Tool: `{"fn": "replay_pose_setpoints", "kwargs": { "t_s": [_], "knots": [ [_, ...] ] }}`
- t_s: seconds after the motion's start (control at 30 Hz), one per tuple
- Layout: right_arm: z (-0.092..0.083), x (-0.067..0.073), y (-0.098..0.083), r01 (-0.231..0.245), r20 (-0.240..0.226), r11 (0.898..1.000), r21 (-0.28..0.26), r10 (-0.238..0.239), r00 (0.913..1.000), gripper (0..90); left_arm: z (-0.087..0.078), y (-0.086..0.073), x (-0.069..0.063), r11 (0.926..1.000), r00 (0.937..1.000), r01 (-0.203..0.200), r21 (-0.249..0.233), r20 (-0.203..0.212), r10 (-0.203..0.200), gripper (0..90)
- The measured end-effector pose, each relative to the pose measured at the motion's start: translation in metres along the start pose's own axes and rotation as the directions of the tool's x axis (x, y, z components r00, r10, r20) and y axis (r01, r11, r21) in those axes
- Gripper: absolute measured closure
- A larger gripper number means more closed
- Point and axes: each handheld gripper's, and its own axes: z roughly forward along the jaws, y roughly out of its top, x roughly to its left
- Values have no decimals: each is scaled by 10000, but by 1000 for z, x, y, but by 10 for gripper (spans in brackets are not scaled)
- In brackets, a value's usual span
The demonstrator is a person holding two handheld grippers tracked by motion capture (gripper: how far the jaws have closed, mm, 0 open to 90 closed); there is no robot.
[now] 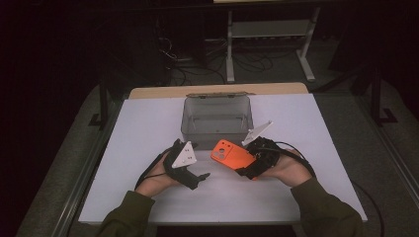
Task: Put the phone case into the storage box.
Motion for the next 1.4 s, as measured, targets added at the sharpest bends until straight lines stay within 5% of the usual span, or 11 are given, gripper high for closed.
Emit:
{"fn": "replay_pose_setpoints", "kwargs": {
  "t_s": [0.53,0.7,1.1,1.4],
  "knots": [
    [1,1,0,-33,7,10000,77,33,10000,154,1,2,-9,9905,9885,-1349,280,-655,1365,0],
    [1,1,0,-24,10,10000,84,24,10000,154,2,3,-13,9828,9795,-1800,423,-839,1830,0],
    [1,1,0,5,34,10000,85,-5,10000,154,4,4,-19,9530,9448,-2911,838,-1317,3001,0],
    [2,0,0,34,45,10000,86,-35,10000,154,5,5,-22,9432,9335,-3200,890,-1405,3299,0]
  ]
}}
